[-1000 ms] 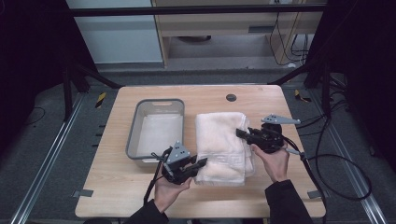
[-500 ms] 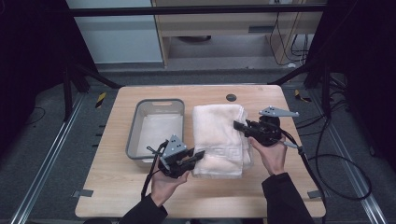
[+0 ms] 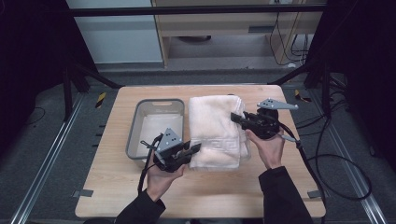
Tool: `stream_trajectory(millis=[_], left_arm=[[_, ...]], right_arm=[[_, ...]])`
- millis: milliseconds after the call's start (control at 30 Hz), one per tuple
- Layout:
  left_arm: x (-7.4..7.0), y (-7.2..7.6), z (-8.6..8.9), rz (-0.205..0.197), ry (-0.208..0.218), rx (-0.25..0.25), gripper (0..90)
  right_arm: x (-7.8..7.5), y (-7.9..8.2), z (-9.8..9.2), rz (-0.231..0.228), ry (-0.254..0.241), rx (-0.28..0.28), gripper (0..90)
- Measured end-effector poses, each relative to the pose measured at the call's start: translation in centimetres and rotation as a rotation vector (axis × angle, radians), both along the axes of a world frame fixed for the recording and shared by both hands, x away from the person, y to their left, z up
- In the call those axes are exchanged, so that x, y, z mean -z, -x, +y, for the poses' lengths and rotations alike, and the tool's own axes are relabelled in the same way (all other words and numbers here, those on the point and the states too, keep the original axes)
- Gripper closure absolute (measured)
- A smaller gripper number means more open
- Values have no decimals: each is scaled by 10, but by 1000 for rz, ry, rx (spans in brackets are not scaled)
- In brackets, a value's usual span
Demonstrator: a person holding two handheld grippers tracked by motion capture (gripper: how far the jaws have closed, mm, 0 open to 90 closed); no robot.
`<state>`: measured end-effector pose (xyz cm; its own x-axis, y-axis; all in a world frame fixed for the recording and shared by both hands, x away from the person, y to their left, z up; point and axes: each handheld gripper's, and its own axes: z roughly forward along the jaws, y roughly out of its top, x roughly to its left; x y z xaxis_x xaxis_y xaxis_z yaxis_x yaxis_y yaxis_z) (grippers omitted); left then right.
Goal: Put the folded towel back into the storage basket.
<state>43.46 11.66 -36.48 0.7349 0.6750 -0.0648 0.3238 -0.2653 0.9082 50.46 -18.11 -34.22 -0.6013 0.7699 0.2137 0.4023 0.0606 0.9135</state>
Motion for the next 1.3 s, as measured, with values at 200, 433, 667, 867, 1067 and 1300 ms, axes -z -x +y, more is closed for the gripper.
stream_trajectory(millis=[200, 433, 667, 867, 1067, 1300], left_arm=[[-7, -1, 5, -15, 4, -7, 752], [-13, -2, 12, -33, 12, -24, 751], [-17, -2, 24, -37, 25, -44, 751], [-19, -3, 35, -39, 34, -58, 751], [-23, -3, 45, -40, 47, -70, 751], [-26, -4, 56, -46, 50, -90, 751]], right_arm=[[-9, -2, 5, -24, 5, -2, 690], [-18, -4, 13, -44, 1, -8, 689], [-25, -7, 25, -55, 3, -15, 688], [-29, -11, 37, -61, 10, -27, 687], [-35, -14, 47, -65, 6, -42, 687], [-40, -18, 60, -69, 14, -49, 687]])
